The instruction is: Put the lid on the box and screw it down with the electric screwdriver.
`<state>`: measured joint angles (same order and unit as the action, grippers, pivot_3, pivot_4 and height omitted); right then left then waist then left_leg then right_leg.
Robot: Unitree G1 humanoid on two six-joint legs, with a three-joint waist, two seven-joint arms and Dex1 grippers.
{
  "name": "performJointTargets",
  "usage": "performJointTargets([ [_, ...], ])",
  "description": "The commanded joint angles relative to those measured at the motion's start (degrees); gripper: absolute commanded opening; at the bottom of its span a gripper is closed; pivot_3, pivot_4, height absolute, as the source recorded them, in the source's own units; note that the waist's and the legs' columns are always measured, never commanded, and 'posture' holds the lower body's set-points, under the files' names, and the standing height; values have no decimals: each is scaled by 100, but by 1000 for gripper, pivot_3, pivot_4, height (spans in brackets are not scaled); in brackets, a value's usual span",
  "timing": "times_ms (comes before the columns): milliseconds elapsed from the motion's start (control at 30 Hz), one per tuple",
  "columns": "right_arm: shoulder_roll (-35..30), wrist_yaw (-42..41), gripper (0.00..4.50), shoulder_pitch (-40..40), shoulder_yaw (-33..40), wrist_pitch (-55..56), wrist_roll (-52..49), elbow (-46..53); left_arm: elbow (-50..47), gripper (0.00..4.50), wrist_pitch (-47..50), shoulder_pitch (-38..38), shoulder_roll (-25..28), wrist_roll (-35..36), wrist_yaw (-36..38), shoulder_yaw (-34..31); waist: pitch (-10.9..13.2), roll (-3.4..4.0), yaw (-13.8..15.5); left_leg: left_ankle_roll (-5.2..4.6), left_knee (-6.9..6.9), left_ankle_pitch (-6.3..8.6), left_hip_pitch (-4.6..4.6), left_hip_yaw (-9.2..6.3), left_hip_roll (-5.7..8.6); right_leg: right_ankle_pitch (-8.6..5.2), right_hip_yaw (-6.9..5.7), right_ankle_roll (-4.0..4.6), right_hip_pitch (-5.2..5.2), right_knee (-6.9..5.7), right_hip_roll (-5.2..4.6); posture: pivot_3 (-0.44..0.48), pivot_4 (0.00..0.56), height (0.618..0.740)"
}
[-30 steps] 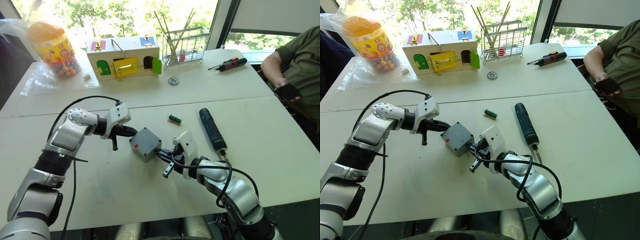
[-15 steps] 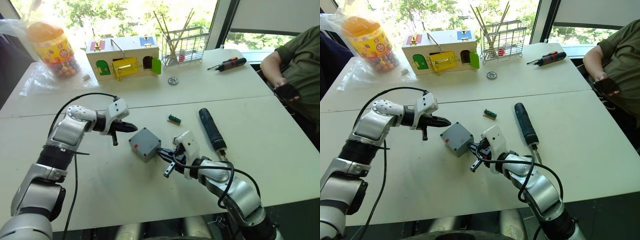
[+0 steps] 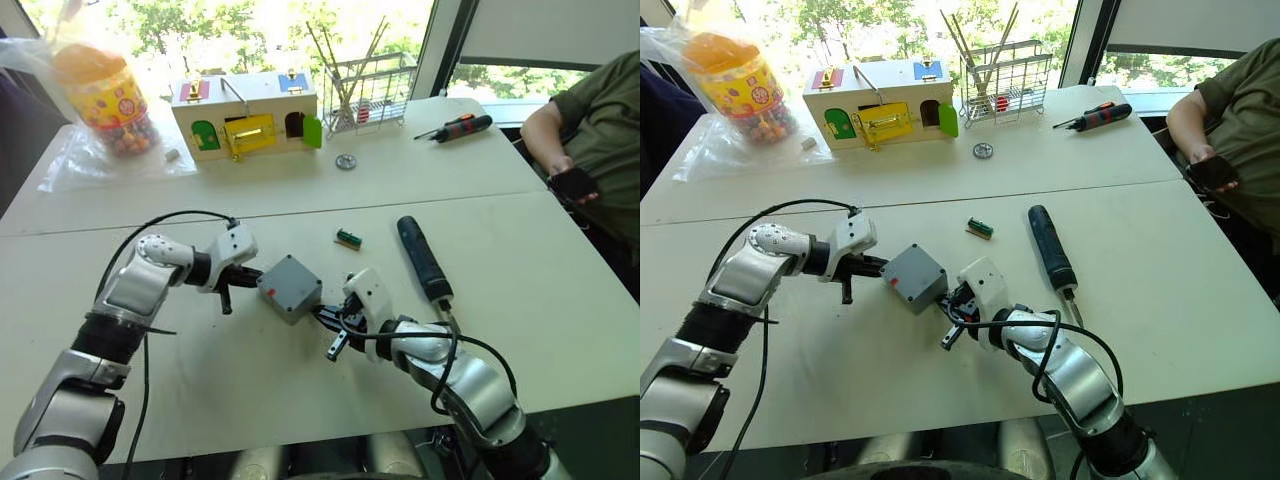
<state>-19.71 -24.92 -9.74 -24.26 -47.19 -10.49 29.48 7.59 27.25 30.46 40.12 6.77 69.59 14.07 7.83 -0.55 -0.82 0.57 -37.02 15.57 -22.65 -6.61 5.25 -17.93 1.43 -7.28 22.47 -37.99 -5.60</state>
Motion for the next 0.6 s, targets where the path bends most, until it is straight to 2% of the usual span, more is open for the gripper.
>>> performJointTargets([
  [33,146,-24,39,-258,10,236,44,-153,-569,0,261,-174,144,215,12,-176,0,0,-1,0,0,0,0,0,0,0,0,0,2,0,0,0,150,740],
  [333,262,-103,39,-647,131,573,132,-775,-1097,0,780,-428,61,399,-392,-369,2,2,13,-2,-1,1,0,0,1,0,-1,0,14,1,-2,0,150,740],
  [600,301,-118,39,-693,233,721,196,-980,-1151,0,824,-487,47,456,-491,-360,2,3,12,1,0,-1,0,0,1,0,0,1,11,0,-2,0,150,740],
])
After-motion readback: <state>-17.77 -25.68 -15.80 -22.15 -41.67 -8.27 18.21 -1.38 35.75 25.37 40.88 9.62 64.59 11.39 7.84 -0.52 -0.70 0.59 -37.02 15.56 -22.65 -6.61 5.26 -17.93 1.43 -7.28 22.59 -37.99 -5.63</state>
